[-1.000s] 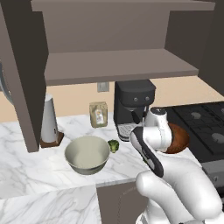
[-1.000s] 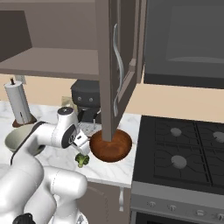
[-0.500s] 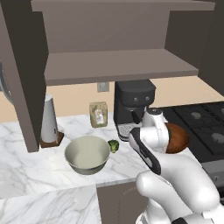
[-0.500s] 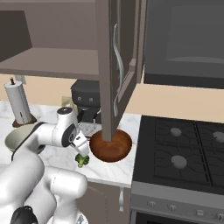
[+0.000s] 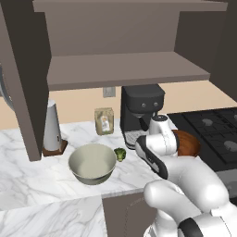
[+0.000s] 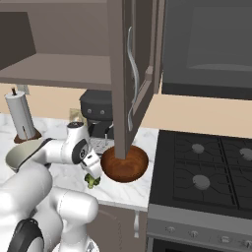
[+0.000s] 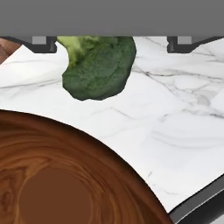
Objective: Pick both bowls and place them on the counter. Then place the broccoli in one bowl and place the broccoli in the other bowl.
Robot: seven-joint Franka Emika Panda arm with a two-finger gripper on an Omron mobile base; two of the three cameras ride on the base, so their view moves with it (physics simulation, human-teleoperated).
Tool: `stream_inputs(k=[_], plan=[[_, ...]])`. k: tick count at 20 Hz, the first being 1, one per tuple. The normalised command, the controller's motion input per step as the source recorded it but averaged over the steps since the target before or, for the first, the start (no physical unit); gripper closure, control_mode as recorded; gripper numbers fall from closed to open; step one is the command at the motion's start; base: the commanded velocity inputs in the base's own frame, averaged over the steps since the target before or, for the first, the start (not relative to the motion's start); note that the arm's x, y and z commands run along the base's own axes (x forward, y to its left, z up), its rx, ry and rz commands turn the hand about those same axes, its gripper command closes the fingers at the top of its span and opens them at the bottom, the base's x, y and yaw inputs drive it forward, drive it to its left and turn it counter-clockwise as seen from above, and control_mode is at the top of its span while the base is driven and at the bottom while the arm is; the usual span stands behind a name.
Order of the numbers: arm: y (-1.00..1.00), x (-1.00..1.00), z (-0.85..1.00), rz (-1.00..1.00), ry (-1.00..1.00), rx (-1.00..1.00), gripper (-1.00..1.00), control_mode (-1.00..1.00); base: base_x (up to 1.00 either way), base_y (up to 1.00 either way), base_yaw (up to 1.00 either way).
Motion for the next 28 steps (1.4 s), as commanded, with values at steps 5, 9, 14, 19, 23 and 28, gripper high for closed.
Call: stream_inputs(k=[5, 9, 14, 19, 23, 28], plan=[[-0.14, -0.03, -0.15, 0.00, 0.16, 0.00, -1.00, -1.00, 0.00, 0.00, 0.00], [-0.02, 0.03, -0.19, 0.00, 0.07, 0.00, -1.00, -1.00, 0.00, 0.00, 0.00], [0.09, 0.12, -0.11, 0.00, 0.00, 0.00, -1.00, -1.00, 0.00, 0.00, 0.00], [0.03, -0.02, -0.17, 0.00, 0.00, 0.00, -1.00, -1.00, 0.00, 0.00, 0.00], [0.00, -0.21, -0.24, -0.01, 0.03, 0.00, -1.00, -1.00, 0.00, 0.00, 0.00], [0.00, -0.19, -0.21, -0.03, 0.01, 0.00, -1.00, -1.00, 0.00, 0.00, 0.00]])
